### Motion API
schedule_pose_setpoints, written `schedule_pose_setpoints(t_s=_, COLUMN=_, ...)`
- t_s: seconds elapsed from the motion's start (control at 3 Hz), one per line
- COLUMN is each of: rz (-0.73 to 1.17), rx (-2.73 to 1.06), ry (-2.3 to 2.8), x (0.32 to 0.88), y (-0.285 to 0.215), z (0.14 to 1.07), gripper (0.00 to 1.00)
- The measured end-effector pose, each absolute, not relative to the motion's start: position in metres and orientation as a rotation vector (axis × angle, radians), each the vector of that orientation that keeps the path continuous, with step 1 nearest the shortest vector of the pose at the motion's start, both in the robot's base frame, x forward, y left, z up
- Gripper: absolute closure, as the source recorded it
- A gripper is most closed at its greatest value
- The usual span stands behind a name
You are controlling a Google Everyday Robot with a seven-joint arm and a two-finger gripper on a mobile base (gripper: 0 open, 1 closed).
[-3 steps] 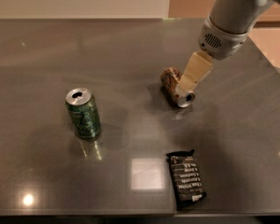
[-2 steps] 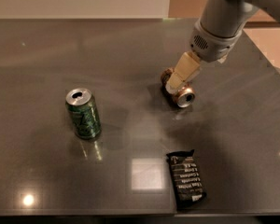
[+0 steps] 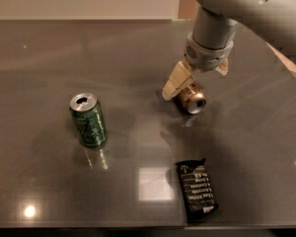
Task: Pick orange can
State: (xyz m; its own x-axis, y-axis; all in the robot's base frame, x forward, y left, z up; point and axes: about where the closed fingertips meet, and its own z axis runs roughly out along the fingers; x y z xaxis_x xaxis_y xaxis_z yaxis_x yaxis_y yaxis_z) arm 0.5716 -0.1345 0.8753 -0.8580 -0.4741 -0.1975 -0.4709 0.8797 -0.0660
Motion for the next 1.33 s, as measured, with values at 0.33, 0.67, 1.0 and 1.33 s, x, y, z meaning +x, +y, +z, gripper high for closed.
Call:
schedule_pose_setpoints(t_s=0.33, rz=-0.045, rx=-0.679, ry=2.873, x=0.577, y=-0.133, z=0.861, gripper=0.00)
schedule_pose_setpoints(t_s=0.67, rz=-0.061, rx=-0.651, ry=2.889, x=0.578, y=-0.134, z=0.851, gripper=0.17)
schedule_pose_setpoints(t_s=1.0, rz=-0.066, rx=-0.643, ry=2.891, x=0.578, y=-0.133, z=0.848, gripper=0.41)
schedule_pose_setpoints(t_s=1.33, rz=-0.057, rx=-0.653, ry=2.873, x=0.577, y=-0.133, z=0.854, gripper=0.64)
